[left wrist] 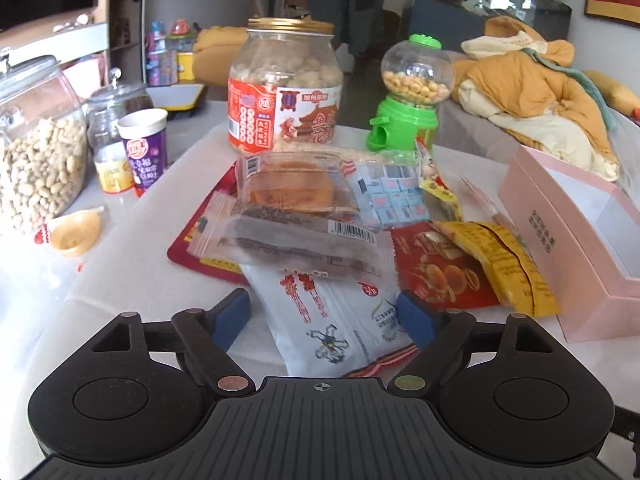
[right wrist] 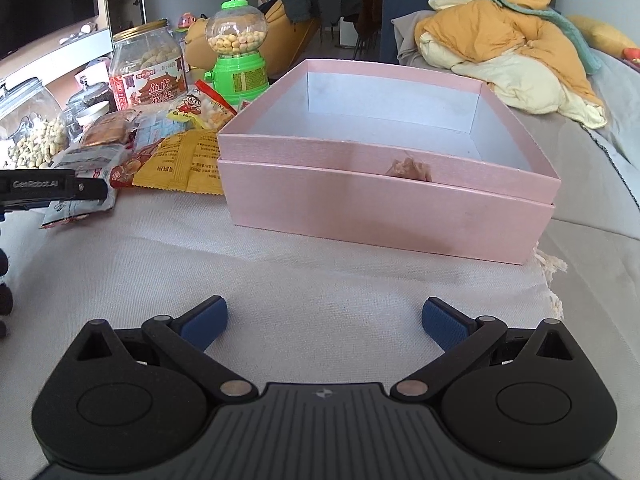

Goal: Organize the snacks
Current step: 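Move both tools toward the pile of snack packets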

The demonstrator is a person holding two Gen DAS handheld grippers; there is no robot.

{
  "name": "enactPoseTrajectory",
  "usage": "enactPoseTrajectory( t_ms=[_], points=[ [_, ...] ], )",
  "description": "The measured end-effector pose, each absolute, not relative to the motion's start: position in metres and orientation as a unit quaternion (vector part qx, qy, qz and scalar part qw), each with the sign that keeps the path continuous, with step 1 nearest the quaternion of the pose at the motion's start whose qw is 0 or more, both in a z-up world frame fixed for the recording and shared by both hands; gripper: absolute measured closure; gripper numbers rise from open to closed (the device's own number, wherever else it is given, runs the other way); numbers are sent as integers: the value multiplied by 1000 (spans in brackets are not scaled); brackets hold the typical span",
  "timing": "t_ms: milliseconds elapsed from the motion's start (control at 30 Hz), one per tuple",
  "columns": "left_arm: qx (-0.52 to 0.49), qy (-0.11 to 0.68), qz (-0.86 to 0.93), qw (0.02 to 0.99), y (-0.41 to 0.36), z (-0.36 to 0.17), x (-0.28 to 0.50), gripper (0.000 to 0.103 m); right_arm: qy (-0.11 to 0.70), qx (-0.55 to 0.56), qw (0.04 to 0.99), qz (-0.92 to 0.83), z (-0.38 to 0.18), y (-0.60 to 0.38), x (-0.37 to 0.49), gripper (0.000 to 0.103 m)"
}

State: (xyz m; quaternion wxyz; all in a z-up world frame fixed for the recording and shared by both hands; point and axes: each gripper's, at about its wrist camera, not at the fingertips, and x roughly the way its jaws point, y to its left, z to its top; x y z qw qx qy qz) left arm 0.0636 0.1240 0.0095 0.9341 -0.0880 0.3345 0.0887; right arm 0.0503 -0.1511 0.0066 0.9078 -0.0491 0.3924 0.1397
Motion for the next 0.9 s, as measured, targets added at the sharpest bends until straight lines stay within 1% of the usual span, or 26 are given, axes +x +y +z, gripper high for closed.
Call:
enactPoseTrajectory(
  t_ms=[67,133,167,233,267,300,367,433,500,567,633,733,800,833,900],
  points=[
    [-96,336,89,933,127,10,70,14,394,-51,907,141,7,-151,51,0],
    [-104,340,86,931,132,12,72,16,391,-52,908,141,7,-151,50,0],
    [-110,339,83,931,134,13,68,22,390,-53,908,141,7,-151,49,0],
    [-128,331,62,933,138,14,51,29,391,-58,907,144,8,-150,46,0],
    [-133,322,51,936,141,14,39,40,392,-63,906,149,11,-148,43,1],
    [-136,314,44,939,144,14,25,47,393,-69,903,159,15,-144,40,5],
    [-147,310,35,938,149,13,1,48,381,-86,900,194,27,-131,32,8],
    [-162,309,26,937,155,10,-18,48,353,-100,903,222,47,-109,26,8],
    [-170,307,14,936,159,9,-29,48,343,-108,898,255,69,-82,33,8],
    [-172,308,6,936,161,9,-34,48,354,-108,886,279,86,-54,51,8],
    [-174,307,0,936,164,9,-34,48,382,-99,870,295,96,-27,82,8],
    [-163,305,0,938,171,13,-28,48,424,-83,864,260,90,2,135,10],
    [-130,300,27,945,175,17,-24,50,442,-72,864,229,78,9,161,15],
    [-112,295,44,948,179,19,-21,50,449,-69,863,219,73,10,169,16],
    [-109,294,60,948,188,22,-15,50,470,-53,855,213,60,10,178,21]
  ],
)
